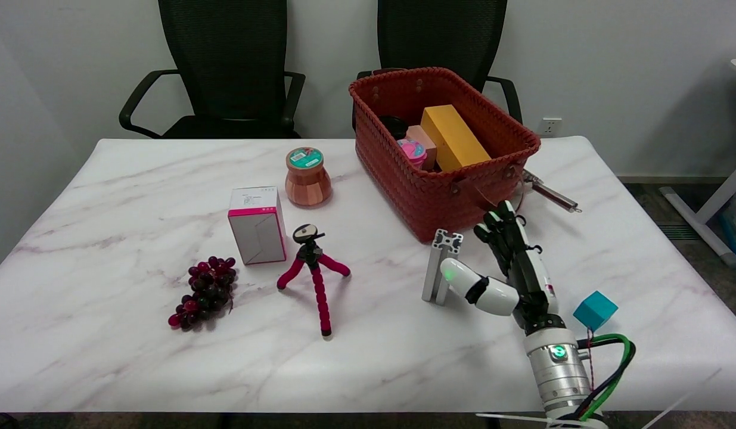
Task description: Pick up the metal rectangular block.
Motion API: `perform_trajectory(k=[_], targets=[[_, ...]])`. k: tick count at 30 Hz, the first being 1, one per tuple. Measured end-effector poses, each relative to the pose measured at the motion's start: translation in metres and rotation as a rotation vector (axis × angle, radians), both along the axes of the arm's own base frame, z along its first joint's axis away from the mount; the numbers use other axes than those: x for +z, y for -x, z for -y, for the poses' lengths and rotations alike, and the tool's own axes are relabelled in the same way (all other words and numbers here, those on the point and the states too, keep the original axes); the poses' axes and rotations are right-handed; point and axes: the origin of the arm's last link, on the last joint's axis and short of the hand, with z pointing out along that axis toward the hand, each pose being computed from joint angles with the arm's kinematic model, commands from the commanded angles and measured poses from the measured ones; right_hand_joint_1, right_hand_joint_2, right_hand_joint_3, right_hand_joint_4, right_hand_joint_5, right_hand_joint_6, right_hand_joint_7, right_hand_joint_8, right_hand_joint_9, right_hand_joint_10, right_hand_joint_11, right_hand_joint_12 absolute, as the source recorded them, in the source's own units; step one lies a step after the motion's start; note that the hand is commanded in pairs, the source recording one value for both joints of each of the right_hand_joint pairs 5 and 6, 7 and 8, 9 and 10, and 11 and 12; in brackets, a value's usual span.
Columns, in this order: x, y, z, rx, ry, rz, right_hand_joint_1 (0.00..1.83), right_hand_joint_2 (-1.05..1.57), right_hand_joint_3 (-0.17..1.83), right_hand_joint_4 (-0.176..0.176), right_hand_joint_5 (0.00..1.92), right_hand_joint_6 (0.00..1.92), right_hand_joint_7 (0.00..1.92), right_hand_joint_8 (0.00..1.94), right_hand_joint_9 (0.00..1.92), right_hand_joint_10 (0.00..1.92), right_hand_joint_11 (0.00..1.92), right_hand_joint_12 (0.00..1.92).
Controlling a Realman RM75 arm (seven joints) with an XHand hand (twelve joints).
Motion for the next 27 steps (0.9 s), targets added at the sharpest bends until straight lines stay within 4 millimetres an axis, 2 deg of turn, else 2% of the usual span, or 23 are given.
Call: perform_trajectory(k=[6, 16, 27], targets=[[0.002, 0.005, 0.007, -0.023, -0.016, -0.004, 1.02, 0.39, 0.61, 0.000, 0.00, 0.00, 0.24, 0.24, 0.30, 0.30, 0.00, 0.00], [0.003, 0.011, 0.017, -0.047, -0.033, -0.011, 1.02, 0.44, 0.60, 0.000, 0.06, 0.06, 0.31, 0.31, 0.30, 0.30, 0.00, 0.00], [0.001, 0.013, 0.017, -0.054, -0.034, -0.019, 1.02, 0.46, 0.63, 0.000, 0.08, 0.08, 0.36, 0.36, 0.30, 0.30, 0.00, 0.00]])
